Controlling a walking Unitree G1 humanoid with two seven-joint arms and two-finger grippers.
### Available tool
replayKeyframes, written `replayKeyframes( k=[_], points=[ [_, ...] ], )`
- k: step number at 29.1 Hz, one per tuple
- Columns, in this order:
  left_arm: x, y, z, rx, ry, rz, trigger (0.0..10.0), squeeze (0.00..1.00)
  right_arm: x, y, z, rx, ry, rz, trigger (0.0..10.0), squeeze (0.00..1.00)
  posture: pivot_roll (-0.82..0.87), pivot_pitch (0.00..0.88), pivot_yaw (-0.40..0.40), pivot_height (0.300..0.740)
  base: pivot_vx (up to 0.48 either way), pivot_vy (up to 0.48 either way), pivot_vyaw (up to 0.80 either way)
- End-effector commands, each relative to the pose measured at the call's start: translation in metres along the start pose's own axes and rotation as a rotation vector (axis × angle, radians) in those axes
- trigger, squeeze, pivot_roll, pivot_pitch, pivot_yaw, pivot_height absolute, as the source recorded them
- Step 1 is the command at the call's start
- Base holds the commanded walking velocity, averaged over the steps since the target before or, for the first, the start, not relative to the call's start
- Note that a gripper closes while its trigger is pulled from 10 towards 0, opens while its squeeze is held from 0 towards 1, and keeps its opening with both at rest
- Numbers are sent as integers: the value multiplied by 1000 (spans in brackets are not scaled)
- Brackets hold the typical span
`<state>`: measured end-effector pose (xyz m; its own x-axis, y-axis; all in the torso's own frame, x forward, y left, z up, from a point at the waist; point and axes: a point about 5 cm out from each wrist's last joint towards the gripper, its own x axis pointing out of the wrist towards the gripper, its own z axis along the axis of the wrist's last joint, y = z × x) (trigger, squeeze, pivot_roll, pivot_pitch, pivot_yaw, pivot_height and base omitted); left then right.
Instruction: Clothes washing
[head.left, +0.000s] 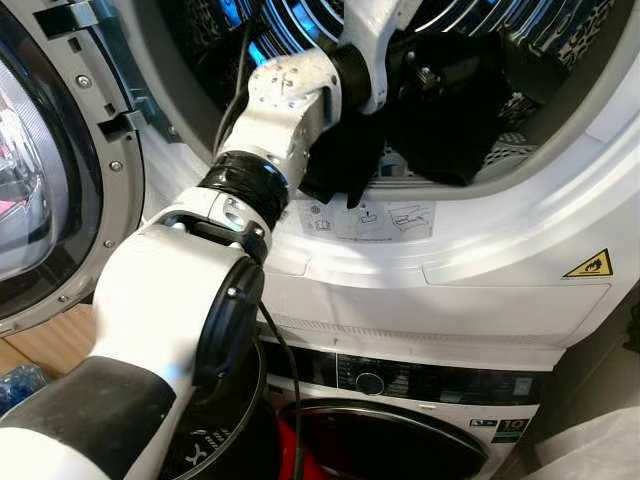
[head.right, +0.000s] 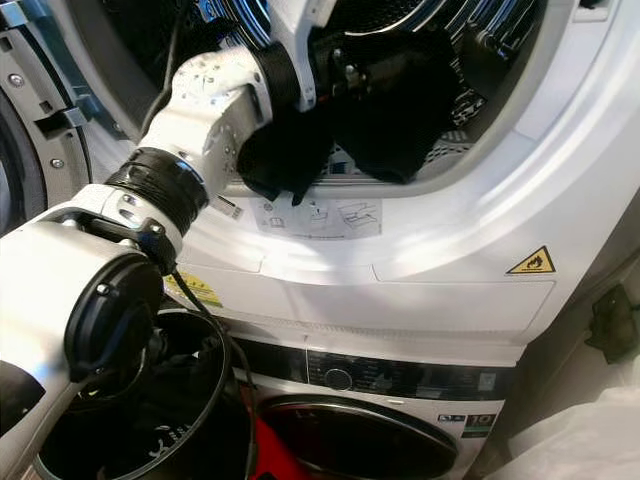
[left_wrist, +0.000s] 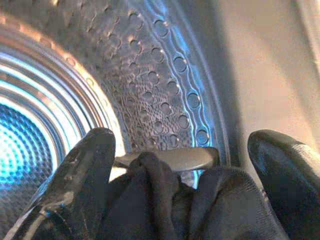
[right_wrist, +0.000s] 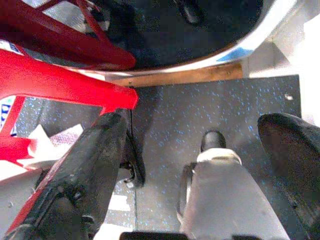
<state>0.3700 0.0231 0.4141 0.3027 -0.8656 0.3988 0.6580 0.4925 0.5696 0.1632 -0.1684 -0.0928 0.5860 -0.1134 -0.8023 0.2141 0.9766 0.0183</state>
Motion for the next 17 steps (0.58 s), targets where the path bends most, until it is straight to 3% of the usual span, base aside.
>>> replayKeyframes(
  k=[1,7,9,14,17],
  points=[
    [-8,3,1,58,2,-27,10000,0,-1,10,-6,0,27,24,10000,0,-25,0,167,740,0,0,0],
    [-23,-3,3,101,-66,-46,10000,0,0,20,-1,-8,19,51,10000,0,14,0,164,740,0,0,0],
    [-25,-4,8,152,-85,-47,10000,0,0,22,2,-3,9,53,10000,0,17,0,162,740,0,0,0],
    [-23,-7,25,157,-162,-52,10000,0,0,21,1,-6,10,54,10000,0,35,0,163,740,0,0,0],
    [-26,-19,30,172,-196,-50,10000,0,0,21,-1,-15,18,54,10000,0,40,0,162,740,0,0,0]
  ],
)
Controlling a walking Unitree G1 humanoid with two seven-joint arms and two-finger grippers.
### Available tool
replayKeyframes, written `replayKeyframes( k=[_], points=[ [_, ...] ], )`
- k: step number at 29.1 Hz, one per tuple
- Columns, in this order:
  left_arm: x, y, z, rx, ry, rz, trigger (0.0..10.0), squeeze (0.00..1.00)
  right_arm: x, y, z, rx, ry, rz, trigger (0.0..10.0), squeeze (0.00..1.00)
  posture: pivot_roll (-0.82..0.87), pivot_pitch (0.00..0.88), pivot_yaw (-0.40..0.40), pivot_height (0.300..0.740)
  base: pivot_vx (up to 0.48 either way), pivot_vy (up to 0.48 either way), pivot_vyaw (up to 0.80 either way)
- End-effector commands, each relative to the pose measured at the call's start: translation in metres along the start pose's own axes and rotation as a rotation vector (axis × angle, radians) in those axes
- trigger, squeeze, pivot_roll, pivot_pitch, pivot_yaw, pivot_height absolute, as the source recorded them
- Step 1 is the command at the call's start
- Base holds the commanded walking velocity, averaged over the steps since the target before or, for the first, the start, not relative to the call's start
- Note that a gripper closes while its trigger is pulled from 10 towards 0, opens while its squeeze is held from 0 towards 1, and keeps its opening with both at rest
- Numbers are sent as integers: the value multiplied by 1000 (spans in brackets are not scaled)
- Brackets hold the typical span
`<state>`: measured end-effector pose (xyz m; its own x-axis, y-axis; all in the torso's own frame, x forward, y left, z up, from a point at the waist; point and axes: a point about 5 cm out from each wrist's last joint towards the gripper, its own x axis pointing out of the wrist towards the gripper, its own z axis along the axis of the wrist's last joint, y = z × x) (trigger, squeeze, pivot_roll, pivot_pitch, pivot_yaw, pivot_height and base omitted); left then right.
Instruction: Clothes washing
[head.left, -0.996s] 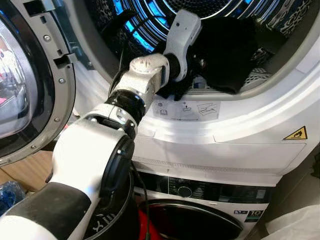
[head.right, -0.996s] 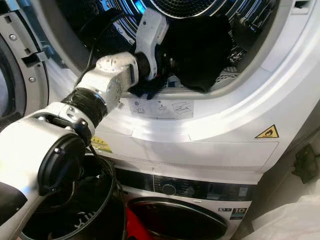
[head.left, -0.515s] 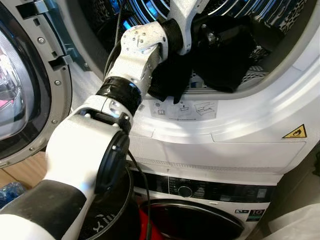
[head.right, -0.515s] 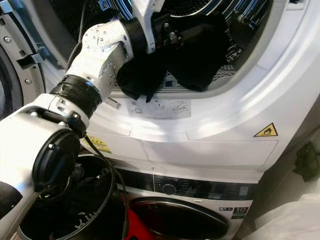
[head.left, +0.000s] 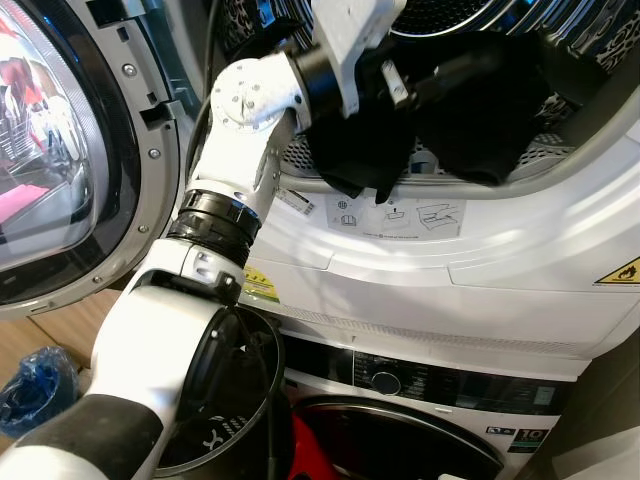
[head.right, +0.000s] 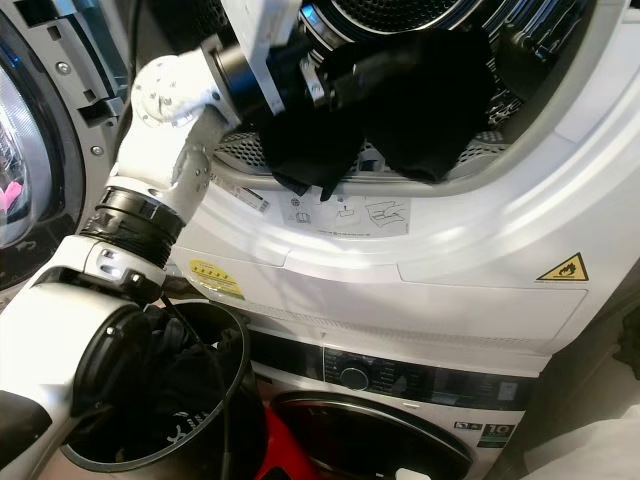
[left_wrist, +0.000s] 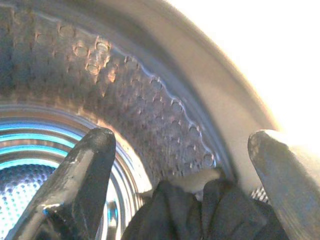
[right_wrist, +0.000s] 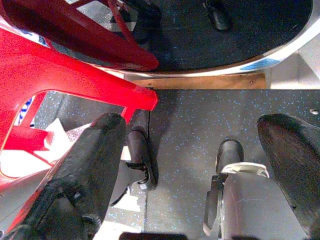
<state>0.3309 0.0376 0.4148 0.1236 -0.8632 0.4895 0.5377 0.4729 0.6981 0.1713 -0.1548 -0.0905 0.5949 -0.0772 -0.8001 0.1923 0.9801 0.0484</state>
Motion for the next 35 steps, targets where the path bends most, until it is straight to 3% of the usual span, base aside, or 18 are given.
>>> replayKeyframes(
  k=[1,2,4,6,10,13,15,16,19,22,27,33,35],
  points=[
    [-3,-5,1,-8,5,8,10000,0,-2,6,-7,-15,21,16,10000,0,47,0,162,740,0,0,0],
    [-6,-16,-2,-54,13,49,10000,0,-2,5,-8,-10,23,14,10000,0,56,0,159,740,0,0,0],
    [-8,-19,-3,-75,17,64,10000,0,-2,5,-8,-10,24,14,10000,0,56,0,159,740,0,0,0],
    [-8,-42,4,-39,22,55,10000,0,-2,6,-10,-17,28,18,10000,0,72,0,158,740,0,0,0],
    [-13,-54,4,-59,72,105,10000,0,-2,9,-8,-15,25,19,10000,0,84,0,172,740,0,0,0],
    [-17,-69,5,-161,89,156,10000,0,-1,9,-6,-6,19,19,10000,0,102,0,171,740,0,0,0],
    [-23,-93,0,-184,120,109,10000,0,-2,10,-7,-11,23,21,10000,0,100,0,168,740,0,0,0],
    [-29,-114,-5,-217,152,86,10000,0,-2,10,-8,-12,25,20,10000,0,98,0,169,740,0,0,0],
    [-41,-138,-13,-243,203,74,10000,0,-2,8,-8,-8,25,14,10000,0,98,0,162,740,0,0,0],
    [-44,-142,-12,-262,204,99,10000,0,-2,7,-8,-9,25,13,10000,0,99,0,163,740,0,0,0],
    [-53,-148,-15,-252,248,228,10000,0,-2,4,-8,-12,25,6,10000,0,103,0,158,740,0,0,0],
    [-72,-174,-25,-313,320,291,10000,0,-2,3,-8,-22,30,5,10000,0,106,0,149,740,0,0,0],
    [-73,-175,-26,-322,325,300,10000,0,-2,3,-9,-23,31,5,10000,0,106,0,149,740,0,0,0]
  ],
)
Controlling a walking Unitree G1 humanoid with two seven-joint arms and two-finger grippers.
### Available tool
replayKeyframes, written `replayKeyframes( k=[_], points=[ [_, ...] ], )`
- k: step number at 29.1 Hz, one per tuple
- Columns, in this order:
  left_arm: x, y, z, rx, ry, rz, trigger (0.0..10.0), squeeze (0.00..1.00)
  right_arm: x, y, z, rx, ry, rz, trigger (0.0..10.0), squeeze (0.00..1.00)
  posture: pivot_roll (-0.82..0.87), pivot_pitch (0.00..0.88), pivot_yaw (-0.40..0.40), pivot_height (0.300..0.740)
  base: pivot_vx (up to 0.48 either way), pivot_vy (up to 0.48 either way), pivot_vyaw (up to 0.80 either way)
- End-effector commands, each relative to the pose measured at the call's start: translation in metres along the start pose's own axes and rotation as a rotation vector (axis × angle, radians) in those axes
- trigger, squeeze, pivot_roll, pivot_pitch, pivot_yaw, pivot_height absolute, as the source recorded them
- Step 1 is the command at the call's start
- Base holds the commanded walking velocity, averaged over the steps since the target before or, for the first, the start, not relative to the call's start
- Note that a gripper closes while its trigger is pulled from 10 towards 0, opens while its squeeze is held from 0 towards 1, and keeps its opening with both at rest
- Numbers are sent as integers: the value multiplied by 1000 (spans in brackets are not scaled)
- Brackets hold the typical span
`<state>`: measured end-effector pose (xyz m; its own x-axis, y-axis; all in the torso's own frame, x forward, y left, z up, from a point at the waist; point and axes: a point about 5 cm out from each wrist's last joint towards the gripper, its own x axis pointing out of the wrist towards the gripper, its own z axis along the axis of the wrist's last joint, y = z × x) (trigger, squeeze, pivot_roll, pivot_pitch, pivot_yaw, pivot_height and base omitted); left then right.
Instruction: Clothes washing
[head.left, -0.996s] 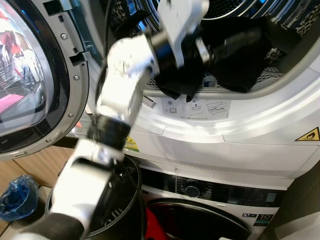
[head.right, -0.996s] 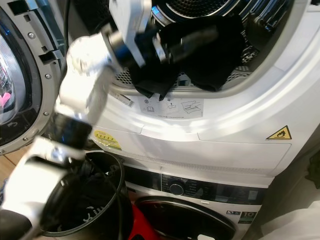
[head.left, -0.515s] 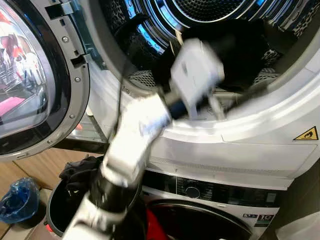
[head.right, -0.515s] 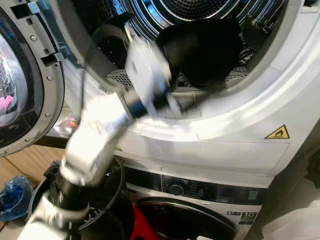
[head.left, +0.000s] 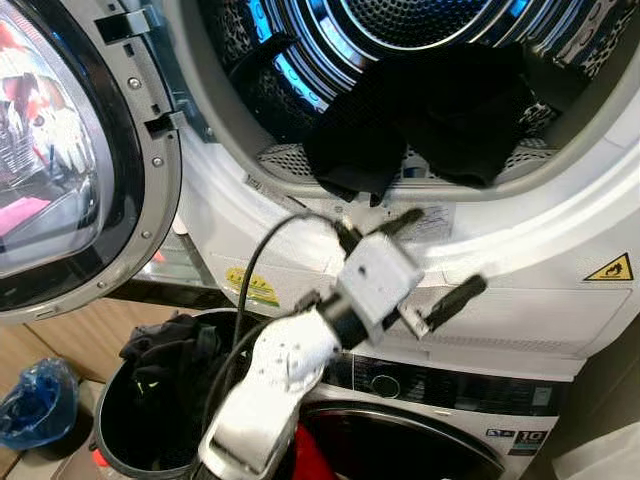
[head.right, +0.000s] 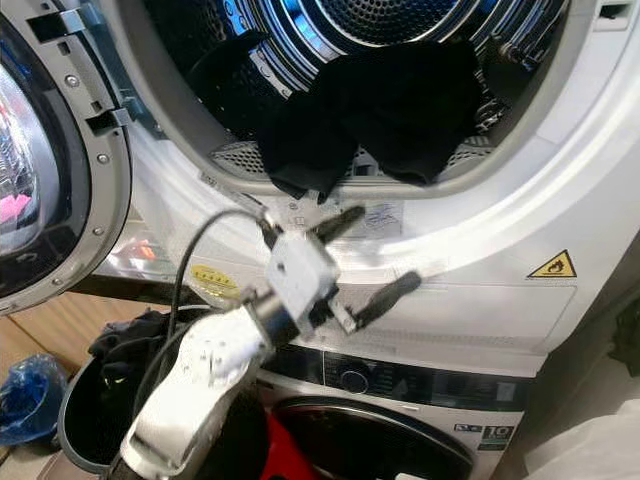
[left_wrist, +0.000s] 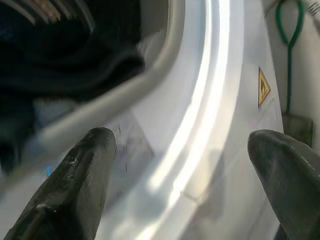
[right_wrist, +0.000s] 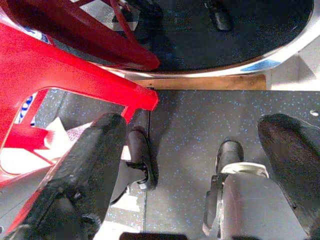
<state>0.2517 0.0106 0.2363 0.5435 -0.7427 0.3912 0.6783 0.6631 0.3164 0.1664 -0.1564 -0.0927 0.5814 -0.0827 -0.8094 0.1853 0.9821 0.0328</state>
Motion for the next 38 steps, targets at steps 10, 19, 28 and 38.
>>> replayKeyframes(
  k=[10,19,28,38],
  points=[
    [-4,19,3,-49,-18,172,10000,0,0,4,-3,-12,17,9,10000,0,113,0,137,740,0,0,0],
    [-1,34,4,-104,-25,225,10000,0,0,5,-1,-9,11,10,10000,0,108,0,138,740,0,0,0],
    [2,43,1,-184,-15,224,10000,0,0,3,-3,-15,15,5,10000,0,101,0,128,740,0,0,0],
    [20,63,20,-296,-65,261,10000,0,0,1,-2,-22,10,6,10000,0,91,0,127,740,0,0,0]
  ],
)
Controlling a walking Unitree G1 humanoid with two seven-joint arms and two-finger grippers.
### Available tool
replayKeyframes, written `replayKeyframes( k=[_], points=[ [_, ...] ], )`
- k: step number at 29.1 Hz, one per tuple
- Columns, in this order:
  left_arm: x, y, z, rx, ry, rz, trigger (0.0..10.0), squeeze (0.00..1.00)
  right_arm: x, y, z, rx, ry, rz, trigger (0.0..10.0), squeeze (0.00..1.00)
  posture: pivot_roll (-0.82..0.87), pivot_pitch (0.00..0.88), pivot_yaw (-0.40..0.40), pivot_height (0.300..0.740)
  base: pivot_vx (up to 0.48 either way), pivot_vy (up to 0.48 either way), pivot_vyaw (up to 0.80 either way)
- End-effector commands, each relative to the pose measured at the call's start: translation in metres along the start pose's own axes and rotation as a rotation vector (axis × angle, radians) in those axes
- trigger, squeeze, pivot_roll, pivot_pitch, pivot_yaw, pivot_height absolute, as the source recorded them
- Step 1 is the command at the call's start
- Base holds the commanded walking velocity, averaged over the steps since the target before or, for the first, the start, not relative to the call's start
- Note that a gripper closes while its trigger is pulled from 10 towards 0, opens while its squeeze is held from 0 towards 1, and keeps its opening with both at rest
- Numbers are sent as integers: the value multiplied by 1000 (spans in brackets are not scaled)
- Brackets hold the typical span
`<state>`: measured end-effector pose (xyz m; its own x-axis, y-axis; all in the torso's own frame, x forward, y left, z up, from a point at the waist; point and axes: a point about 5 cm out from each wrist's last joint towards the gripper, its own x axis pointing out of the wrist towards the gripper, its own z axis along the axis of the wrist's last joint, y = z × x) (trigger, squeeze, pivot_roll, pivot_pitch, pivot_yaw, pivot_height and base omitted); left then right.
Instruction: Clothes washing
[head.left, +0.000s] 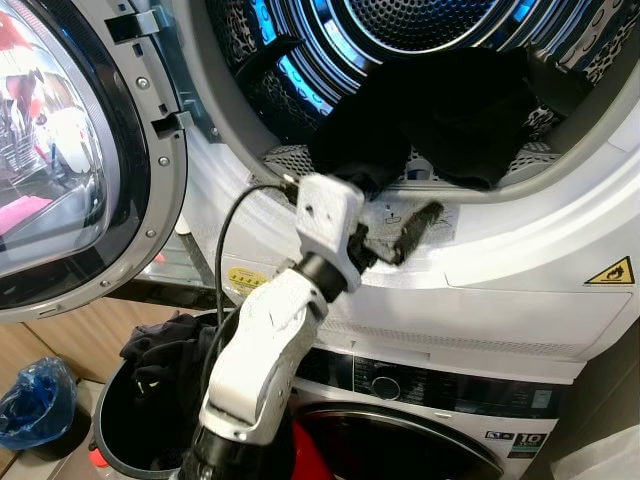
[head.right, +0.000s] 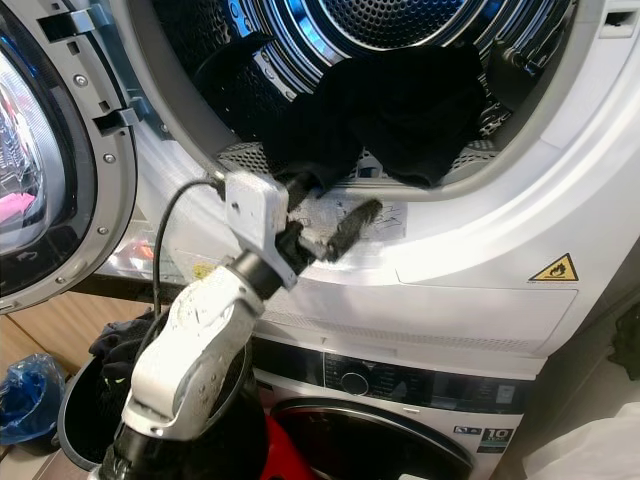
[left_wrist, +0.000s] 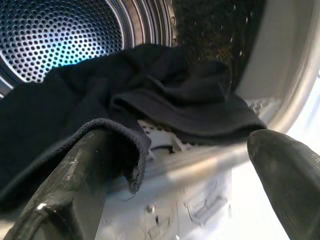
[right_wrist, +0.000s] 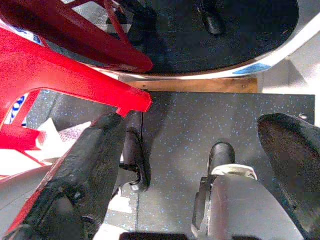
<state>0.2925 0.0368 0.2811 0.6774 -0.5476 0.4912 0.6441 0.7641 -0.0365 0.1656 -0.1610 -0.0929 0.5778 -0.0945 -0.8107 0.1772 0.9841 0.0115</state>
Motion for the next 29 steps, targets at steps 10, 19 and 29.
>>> replayKeyframes(
  k=[10,19,29],
  points=[
    [21,18,9,-189,145,74,10000,0,0,5,-1,-16,5,19,10000,0,81,0,134,740,0,0,0],
    [50,28,38,-253,273,38,10000,0,1,2,2,-18,-1,16,10000,0,83,0,133,740,0,0,0],
    [78,79,44,-6,477,123,10000,0,1,1,5,-13,-7,22,10000,0,85,0,153,740,0,0,0]
  ],
)
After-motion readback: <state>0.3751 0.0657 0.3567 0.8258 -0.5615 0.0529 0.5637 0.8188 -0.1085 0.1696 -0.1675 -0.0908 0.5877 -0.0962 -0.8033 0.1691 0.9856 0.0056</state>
